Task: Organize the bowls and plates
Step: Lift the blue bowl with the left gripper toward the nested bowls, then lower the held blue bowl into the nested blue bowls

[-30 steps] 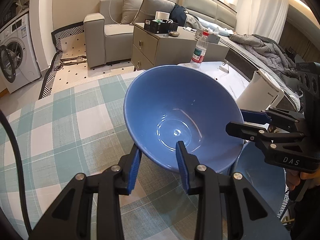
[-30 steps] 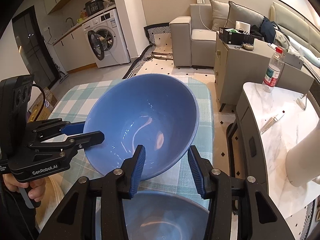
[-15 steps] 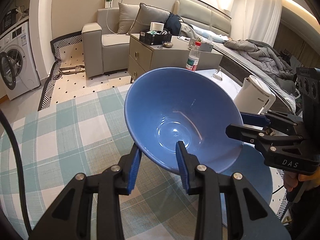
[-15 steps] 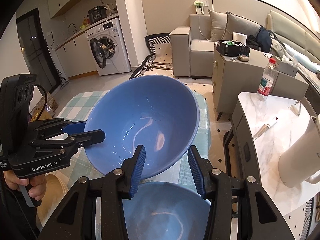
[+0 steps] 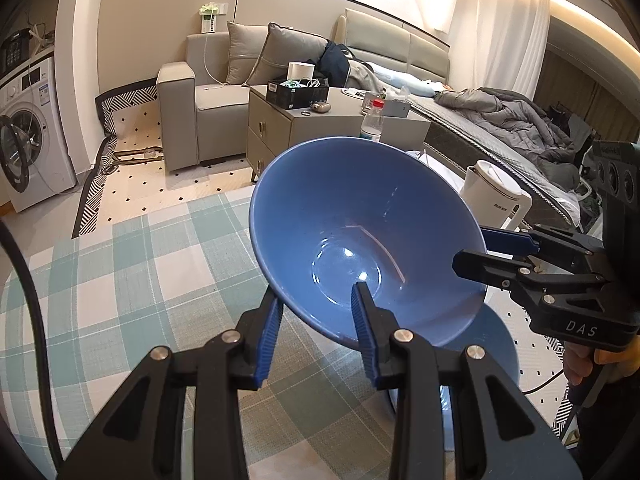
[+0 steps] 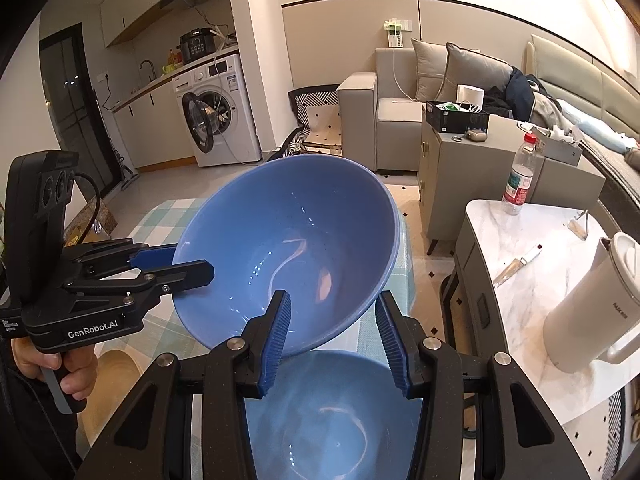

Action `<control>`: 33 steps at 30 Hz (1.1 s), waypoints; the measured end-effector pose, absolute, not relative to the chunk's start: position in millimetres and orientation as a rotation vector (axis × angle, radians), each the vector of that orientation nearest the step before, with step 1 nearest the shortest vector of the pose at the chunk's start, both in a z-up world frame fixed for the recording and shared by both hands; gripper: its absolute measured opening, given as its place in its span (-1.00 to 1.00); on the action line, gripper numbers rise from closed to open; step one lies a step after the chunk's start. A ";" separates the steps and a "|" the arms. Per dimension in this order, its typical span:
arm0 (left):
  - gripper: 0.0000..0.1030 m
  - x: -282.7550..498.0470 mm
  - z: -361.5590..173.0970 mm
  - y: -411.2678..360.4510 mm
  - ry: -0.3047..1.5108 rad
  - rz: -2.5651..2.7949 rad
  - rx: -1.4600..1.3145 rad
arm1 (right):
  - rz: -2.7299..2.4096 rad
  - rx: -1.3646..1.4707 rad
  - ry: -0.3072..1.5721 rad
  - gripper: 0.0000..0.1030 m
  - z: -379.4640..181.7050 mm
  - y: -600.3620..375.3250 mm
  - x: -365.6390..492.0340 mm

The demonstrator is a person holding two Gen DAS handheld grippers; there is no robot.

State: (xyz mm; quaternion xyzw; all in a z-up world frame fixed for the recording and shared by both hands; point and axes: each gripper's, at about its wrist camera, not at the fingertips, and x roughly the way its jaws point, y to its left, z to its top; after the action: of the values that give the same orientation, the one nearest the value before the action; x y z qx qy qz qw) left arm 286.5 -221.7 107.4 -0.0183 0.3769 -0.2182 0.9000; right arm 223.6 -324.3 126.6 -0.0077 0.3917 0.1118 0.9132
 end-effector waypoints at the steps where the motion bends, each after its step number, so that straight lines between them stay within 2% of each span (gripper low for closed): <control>1: -0.34 285.2 108.5 -222.1 0.778 -0.453 -0.036 | 0.229 -0.018 0.805 -0.11 127.3 -324.9 222.6; 33: -0.34 238.0 128.1 -234.6 0.742 -0.548 -0.024 | 0.186 -0.001 0.760 -0.10 148.0 -328.9 148.9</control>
State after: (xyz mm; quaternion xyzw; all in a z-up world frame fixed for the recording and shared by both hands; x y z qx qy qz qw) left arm 238.0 -234.6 128.1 -0.0115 0.3579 -0.2642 0.8955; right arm 148.9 -328.9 148.0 -0.0003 0.3703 0.0906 0.9245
